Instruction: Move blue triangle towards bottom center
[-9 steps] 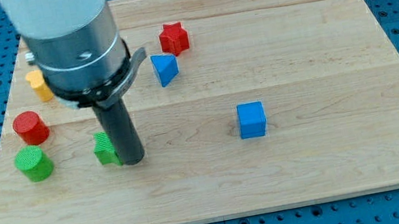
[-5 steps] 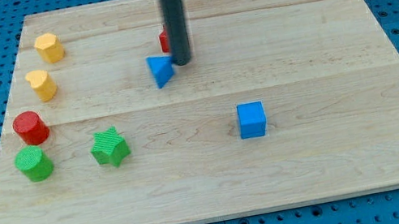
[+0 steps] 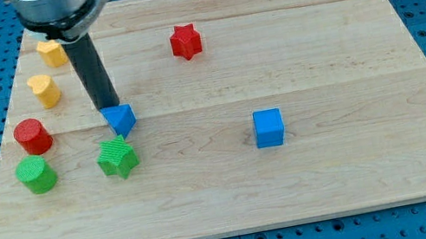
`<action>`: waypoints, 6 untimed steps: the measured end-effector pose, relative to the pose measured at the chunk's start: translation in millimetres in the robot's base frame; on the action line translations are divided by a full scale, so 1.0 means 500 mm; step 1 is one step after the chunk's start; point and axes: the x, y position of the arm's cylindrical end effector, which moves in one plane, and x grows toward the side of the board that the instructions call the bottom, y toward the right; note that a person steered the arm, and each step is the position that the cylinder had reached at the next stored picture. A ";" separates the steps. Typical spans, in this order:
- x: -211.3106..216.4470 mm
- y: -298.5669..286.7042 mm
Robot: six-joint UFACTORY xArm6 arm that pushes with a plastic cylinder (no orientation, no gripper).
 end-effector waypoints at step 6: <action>0.081 0.231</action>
